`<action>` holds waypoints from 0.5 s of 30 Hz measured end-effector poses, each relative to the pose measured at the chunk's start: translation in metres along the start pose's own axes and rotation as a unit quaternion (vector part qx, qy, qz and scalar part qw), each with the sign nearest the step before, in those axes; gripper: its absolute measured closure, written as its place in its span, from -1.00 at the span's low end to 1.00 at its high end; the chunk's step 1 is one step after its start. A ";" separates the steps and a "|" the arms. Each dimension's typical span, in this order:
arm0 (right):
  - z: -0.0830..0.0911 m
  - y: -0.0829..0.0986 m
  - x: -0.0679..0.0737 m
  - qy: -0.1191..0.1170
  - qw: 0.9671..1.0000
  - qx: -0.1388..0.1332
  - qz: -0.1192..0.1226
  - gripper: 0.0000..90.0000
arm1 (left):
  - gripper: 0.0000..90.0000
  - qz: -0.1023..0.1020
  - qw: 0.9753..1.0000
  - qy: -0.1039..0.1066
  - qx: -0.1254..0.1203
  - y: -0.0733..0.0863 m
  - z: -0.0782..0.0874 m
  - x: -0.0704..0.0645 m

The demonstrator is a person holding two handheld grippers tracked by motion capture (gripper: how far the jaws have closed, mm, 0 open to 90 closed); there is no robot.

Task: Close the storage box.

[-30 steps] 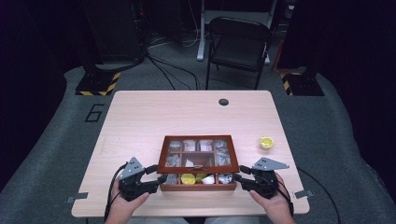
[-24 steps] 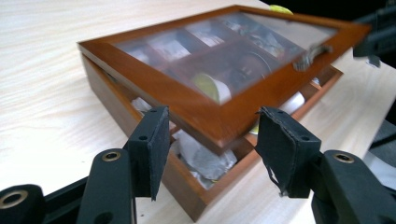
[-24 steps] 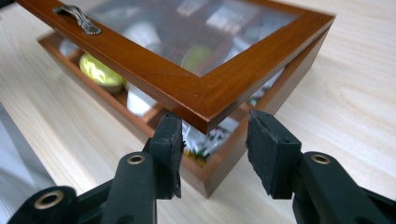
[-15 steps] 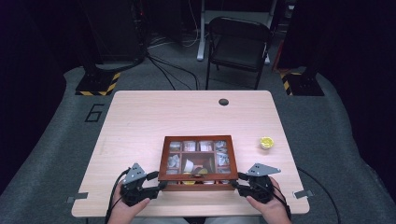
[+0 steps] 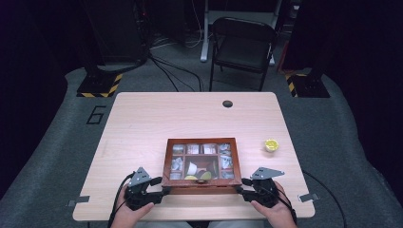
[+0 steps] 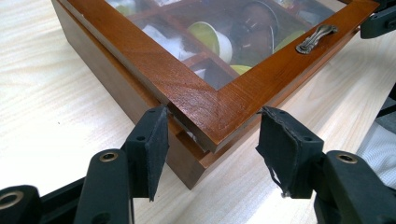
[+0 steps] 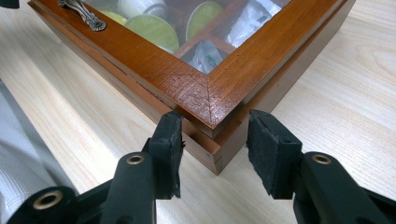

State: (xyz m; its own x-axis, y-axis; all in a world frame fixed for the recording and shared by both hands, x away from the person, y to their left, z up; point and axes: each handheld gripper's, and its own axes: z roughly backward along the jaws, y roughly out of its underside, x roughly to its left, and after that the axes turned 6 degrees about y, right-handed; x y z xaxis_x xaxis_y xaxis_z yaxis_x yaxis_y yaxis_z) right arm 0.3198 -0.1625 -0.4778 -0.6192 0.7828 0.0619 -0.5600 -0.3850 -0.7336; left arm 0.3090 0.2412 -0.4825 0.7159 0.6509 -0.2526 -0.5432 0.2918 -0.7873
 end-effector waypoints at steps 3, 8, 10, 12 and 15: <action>0.000 0.000 0.000 -0.002 1.000 0.003 0.000 0.21 | -0.05 -0.002 1.000 -0.003 0.004 0.000 -0.001 0.000; -0.001 0.001 -0.002 -0.005 1.000 0.017 0.001 0.19 | -0.05 -0.008 1.000 -0.001 0.016 0.001 -0.003 0.002; 0.001 0.000 -0.003 -0.010 1.000 0.011 -0.006 0.18 | -0.06 0.002 1.000 -0.002 0.008 0.001 -0.002 0.001; 0.006 -0.001 -0.005 -0.010 1.000 0.000 -0.017 0.17 | -0.06 0.003 1.000 0.000 0.006 0.001 -0.002 0.001; 0.008 -0.001 -0.008 -0.006 1.000 -0.005 -0.022 0.15 | -0.06 0.004 1.000 0.002 0.004 0.000 -0.002 0.000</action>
State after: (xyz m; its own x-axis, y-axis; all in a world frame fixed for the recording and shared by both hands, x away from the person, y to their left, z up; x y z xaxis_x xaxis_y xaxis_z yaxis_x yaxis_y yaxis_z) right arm 0.3207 -0.1723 -0.4718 -0.6011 0.7926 0.1025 -0.5813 -0.3456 -0.7366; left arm 0.3100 0.2398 -0.4838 0.7125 0.6511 -0.2616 -0.5529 0.2915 -0.7806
